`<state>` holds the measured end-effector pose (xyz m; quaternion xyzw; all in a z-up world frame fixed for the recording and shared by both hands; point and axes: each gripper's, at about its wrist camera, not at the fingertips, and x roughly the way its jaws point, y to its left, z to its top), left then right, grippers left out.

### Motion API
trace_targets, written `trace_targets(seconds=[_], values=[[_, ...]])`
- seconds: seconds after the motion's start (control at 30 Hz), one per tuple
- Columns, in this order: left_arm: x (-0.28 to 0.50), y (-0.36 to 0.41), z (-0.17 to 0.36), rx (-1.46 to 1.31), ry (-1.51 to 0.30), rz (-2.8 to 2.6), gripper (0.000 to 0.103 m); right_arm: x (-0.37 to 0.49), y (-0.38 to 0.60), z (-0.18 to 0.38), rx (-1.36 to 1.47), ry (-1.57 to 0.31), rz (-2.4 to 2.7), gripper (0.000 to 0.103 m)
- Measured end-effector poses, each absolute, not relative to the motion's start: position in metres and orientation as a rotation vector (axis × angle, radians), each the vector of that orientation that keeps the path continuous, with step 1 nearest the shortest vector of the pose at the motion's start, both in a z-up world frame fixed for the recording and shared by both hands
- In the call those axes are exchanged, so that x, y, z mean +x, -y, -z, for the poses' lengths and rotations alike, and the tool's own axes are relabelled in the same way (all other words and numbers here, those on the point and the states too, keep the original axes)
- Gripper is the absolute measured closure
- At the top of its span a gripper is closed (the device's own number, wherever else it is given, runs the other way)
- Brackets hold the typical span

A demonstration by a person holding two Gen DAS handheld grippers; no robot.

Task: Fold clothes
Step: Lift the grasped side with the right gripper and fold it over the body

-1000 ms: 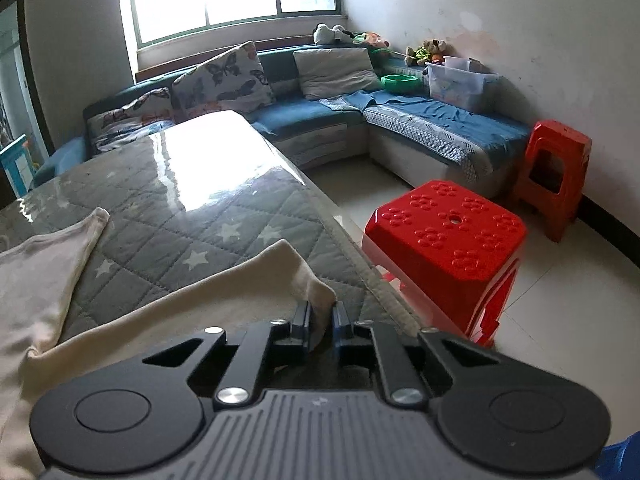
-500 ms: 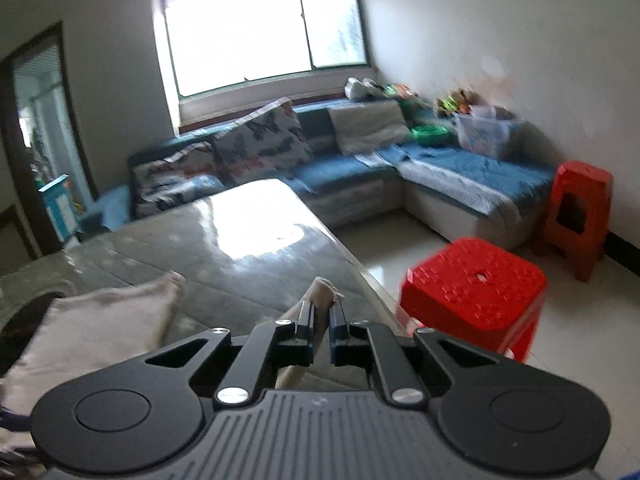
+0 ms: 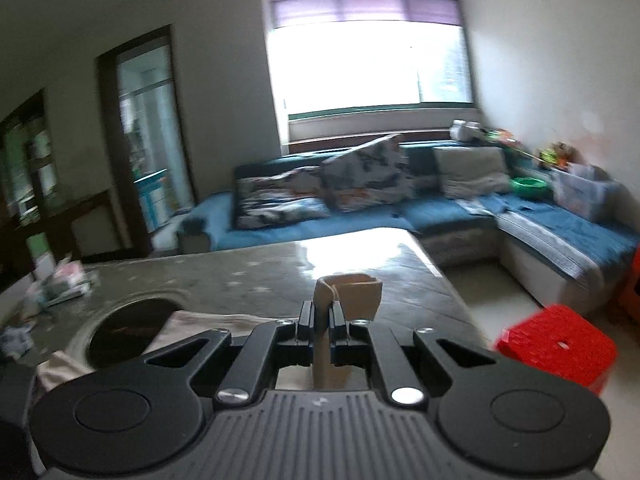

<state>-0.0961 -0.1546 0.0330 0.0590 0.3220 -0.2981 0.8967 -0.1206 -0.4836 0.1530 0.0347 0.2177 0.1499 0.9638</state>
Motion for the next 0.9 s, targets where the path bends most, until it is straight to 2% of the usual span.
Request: trace_targets(seconds=[0.23,0.5,0.73,0.9], values=[[-0.106,0.096,-0.041,0.059,-0.639,0.481,0.055,-0.114,0.413,-0.16,-0.012,-0.475,-0.479,0.097],[-0.119,0.042,-0.037,-0.004,-0.649,0.338,0.054,-0.104,0.325,-0.117,-0.116,-0.613,-0.631,0.097],[-0.123,0.031,-0.038,-0.03,-0.649,0.311,0.054,-0.104,0.29,-0.069,-0.173,-0.745,-0.738,0.096],[-0.123,0.036,-0.04,-0.013,-0.643,0.323,0.054,-0.108,0.295,-0.073,-0.165,-0.734,-0.747,0.092]])
